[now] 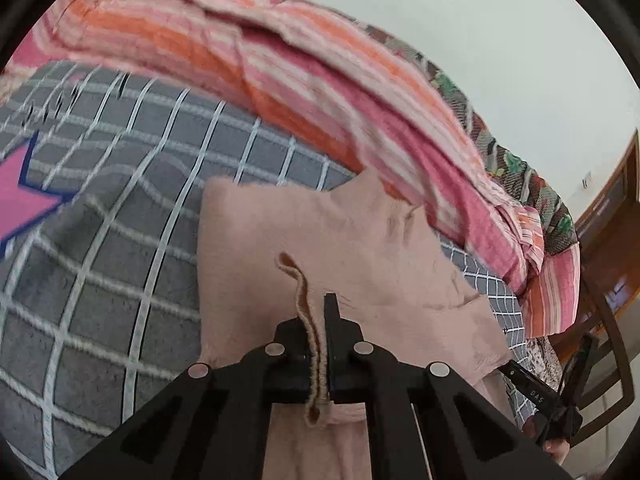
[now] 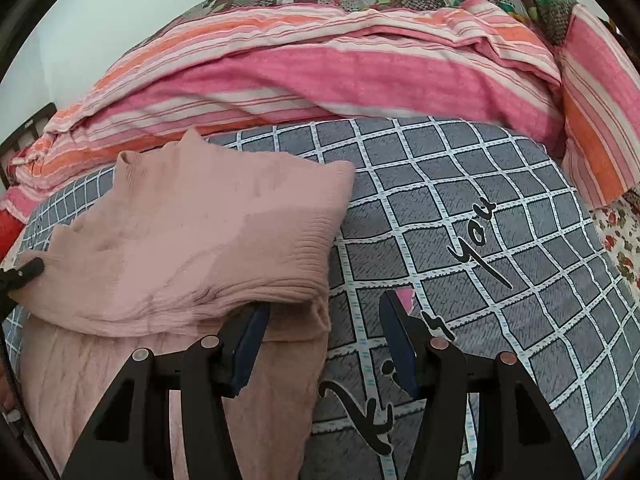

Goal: Fold small clothes

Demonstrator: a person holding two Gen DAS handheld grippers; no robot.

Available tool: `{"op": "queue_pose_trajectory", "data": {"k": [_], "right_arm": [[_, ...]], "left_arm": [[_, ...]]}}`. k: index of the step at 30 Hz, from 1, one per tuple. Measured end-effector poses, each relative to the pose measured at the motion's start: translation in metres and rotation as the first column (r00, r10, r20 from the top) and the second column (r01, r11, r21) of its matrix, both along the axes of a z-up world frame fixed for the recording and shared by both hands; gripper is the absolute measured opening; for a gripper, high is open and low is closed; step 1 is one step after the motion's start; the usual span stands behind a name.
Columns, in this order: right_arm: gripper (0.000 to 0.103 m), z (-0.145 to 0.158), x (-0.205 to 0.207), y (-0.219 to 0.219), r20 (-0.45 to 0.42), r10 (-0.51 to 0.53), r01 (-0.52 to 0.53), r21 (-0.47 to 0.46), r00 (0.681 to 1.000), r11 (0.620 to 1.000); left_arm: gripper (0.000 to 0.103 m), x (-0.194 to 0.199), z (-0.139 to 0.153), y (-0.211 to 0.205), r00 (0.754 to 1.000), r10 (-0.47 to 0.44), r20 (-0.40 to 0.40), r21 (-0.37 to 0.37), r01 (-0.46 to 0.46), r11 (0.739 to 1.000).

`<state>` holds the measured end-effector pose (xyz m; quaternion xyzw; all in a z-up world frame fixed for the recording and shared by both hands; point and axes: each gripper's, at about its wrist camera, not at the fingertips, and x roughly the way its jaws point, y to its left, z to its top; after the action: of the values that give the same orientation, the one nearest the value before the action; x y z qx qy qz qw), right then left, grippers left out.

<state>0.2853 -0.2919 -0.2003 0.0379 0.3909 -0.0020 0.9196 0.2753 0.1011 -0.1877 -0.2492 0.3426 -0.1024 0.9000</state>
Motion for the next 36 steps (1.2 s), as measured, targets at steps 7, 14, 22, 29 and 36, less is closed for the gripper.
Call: {"op": "queue_pose_trajectory", "data": {"k": [7,14,22,29,36], "right_arm": [[0.047,0.003,-0.005,-0.023,0.047,-0.078,0.073,0.107,0.996,0.992],[0.048,0.0,-0.013,-0.014,0.005,-0.027,0.027,0.049,1.0,0.998],[0.061,0.024,-0.027,-0.014,0.126,0.058,-0.072,0.108,0.99,0.992],[0.061,-0.008,0.009,-0.003,-0.041,-0.035,0.035,0.02,0.999,0.999],[0.061,-0.01,0.003,-0.001,-0.021,-0.054,0.055,0.014,0.998,0.998]], "left_arm": [[0.005,0.011,0.035,-0.008,0.988,0.036,0.152,0.088,-0.05,0.995],[0.006,0.029,-0.003,-0.021,0.995,0.067,-0.071,0.241,-0.048,0.969],[0.021,0.015,0.006,-0.005,0.993,0.101,-0.055,0.221,-0.087,0.971],[0.039,0.011,0.001,-0.009,0.992,0.113,-0.056,0.255,-0.095,0.962],[0.046,0.013,-0.008,-0.025,0.992,0.103,-0.068,0.34,-0.074,0.937]]}}
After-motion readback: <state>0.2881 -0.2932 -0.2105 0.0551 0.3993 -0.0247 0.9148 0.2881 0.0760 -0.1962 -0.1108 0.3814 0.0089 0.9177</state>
